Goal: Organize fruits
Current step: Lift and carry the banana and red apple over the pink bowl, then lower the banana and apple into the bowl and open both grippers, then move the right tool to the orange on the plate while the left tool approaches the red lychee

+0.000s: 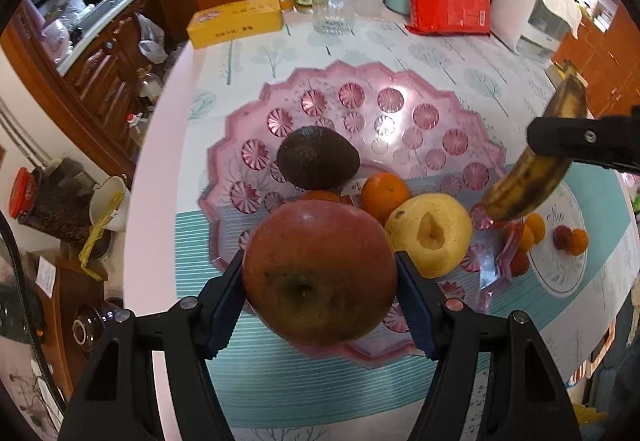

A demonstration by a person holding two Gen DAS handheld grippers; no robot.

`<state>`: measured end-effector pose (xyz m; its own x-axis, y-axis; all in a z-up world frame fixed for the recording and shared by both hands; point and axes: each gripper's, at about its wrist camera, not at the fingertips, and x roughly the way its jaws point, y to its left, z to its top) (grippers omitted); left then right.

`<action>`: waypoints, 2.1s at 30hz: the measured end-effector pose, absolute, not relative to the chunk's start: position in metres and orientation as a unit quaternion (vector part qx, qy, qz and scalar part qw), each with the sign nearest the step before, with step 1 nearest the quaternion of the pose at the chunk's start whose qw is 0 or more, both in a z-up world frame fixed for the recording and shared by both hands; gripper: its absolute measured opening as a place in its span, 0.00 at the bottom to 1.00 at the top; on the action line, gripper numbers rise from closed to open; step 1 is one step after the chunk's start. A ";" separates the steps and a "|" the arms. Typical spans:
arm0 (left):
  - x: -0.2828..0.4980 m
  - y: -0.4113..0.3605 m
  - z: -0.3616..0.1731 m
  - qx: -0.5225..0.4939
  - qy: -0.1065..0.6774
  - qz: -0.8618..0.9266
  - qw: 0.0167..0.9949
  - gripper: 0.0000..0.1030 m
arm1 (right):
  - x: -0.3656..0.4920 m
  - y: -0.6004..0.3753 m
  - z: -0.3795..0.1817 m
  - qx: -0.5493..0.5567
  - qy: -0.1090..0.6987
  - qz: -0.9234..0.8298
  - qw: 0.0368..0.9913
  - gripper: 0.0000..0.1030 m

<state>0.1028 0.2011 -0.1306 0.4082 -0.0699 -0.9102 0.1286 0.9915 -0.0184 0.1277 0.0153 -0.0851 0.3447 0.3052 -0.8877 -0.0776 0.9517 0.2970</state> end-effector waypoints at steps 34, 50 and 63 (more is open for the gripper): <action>0.133 0.206 -0.147 -0.004 0.535 -0.108 0.838 0.85 | 0.185 0.055 -0.141 0.043 0.570 0.080 0.817 0.42; 0.103 0.196 -0.101 0.029 0.492 -0.083 0.866 0.85 | 0.128 0.027 -0.119 0.045 0.550 0.063 0.831 0.42; 0.070 0.194 -0.072 0.012 0.470 -0.078 0.879 0.86 | 0.077 -0.002 -0.103 0.055 0.540 0.031 0.839 0.42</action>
<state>0.0696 0.1939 -0.0717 0.5454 -0.1250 -0.8288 0.1476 0.9877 -0.0519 0.0769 -0.0019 -0.1030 0.4145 0.1122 -0.9031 0.0066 0.9920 0.1262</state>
